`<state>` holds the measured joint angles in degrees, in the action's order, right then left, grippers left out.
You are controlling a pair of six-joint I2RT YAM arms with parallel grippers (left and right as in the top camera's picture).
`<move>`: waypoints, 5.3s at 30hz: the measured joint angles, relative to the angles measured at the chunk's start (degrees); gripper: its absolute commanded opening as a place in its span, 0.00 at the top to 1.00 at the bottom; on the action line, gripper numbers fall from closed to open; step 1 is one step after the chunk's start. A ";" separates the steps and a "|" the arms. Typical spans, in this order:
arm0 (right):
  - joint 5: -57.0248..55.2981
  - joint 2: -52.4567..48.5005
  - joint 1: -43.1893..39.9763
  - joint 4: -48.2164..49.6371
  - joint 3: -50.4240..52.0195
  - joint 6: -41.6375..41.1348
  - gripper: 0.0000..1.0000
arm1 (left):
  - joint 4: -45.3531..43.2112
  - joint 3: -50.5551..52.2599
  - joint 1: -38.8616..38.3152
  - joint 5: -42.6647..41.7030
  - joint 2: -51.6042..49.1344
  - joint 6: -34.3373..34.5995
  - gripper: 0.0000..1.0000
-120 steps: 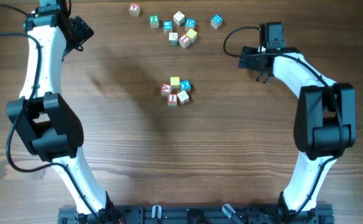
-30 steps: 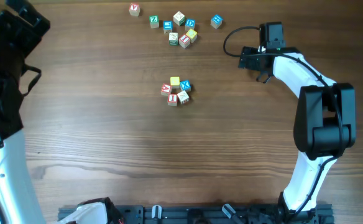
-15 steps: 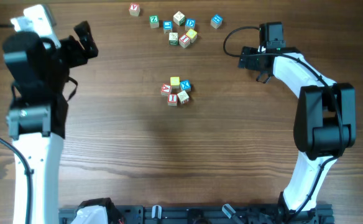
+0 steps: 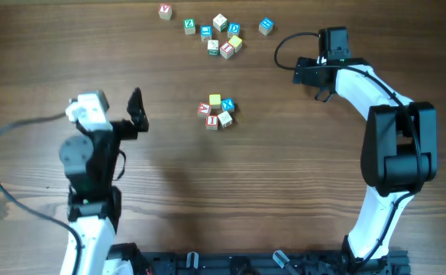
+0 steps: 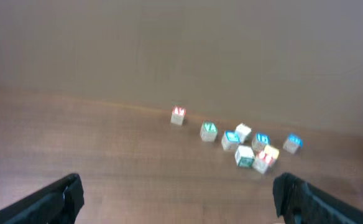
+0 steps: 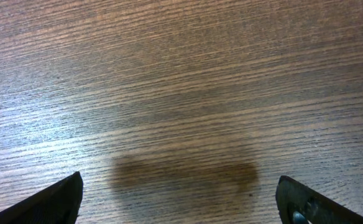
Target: Form a circle
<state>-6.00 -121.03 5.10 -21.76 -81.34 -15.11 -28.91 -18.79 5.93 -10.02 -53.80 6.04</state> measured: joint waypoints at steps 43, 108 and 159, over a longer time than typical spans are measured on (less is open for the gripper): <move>0.00 0.00 0.00 0.04 0.17 0.00 0.00 | 31.85 18.40 0.00 -0.37 50.23 -2.80 0.00; 0.00 40.00 0.11 -0.07 0.55 0.00 0.00 | 31.87 18.40 0.00 -0.37 53.00 -3.02 0.00; 21.90 71.87 -2.23 38.62 80.89 21.11 0.00 | 31.87 18.40 0.00 -0.37 53.07 -3.02 0.00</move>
<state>15.90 -49.17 2.87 16.86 -0.45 6.00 2.96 -0.38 5.93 -10.39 -0.73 3.03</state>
